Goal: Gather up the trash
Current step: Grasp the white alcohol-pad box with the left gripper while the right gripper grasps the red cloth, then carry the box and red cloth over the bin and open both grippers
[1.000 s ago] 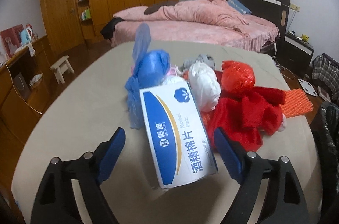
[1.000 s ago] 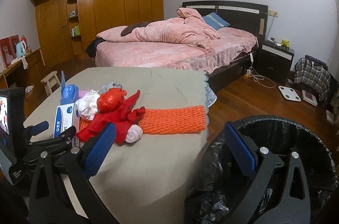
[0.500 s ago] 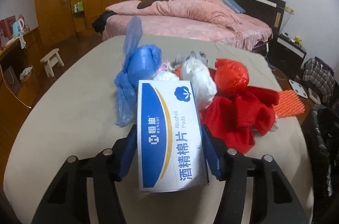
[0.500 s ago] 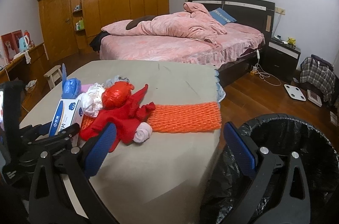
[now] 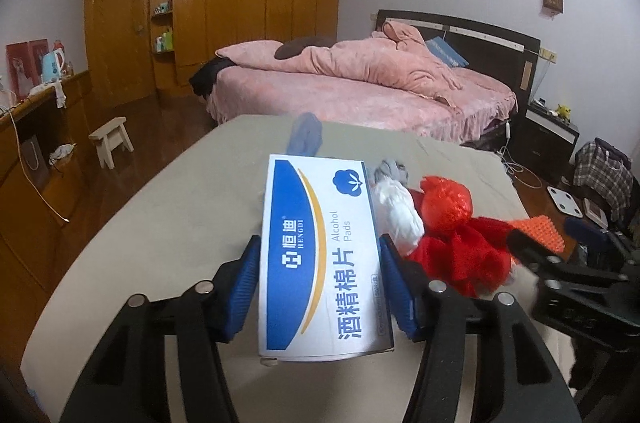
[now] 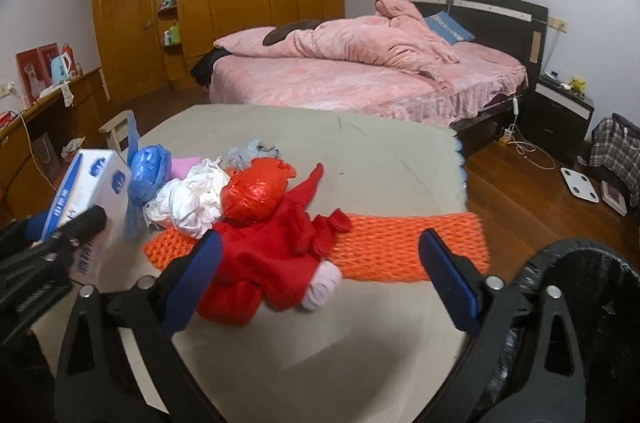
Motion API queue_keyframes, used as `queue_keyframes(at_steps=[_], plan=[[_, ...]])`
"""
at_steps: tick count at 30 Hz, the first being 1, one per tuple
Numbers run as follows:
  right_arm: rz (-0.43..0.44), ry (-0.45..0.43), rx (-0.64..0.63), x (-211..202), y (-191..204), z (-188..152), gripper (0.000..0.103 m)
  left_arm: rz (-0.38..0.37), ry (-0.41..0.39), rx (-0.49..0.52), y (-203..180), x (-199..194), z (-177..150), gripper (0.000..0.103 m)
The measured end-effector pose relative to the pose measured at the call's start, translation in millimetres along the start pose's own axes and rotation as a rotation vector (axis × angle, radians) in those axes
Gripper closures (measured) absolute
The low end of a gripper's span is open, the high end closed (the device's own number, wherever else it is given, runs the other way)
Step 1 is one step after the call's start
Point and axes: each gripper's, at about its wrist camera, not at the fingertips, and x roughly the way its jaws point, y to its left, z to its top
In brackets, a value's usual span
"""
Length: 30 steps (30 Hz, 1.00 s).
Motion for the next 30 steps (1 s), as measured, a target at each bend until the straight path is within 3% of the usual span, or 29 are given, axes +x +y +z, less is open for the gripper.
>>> queue_keyframes(at_steps=[7, 11, 12, 14, 30], plan=[[0.051, 0.099, -0.023, 30.1, 15.0, -5.5, 0.033, 0.012, -0.006, -0.014, 8.4, 3.4, 1.2, 0.046], [0.081, 0.112, -0.042, 34.5, 18.3, -7.2, 0.063, 0.009, 0.003, -0.016, 10.4, 5.1, -3.1, 0.046], [0.102, 0.103, -0.055, 32.7, 18.6, -5.2, 0.078, 0.008, 0.004, -0.015, 10.3, 5.3, -2.9, 0.046], [0.144, 0.108, -0.058, 30.7, 17.7, -2.5, 0.091, 0.007, 0.003, -0.015, 9.6, 4.3, -3.4, 0.046], [0.264, -0.061, -0.025, -53.9, 2.9, 27.9, 0.094, -0.036, -0.051, 0.004, -9.7, -26.1, 9.7, 0.046]])
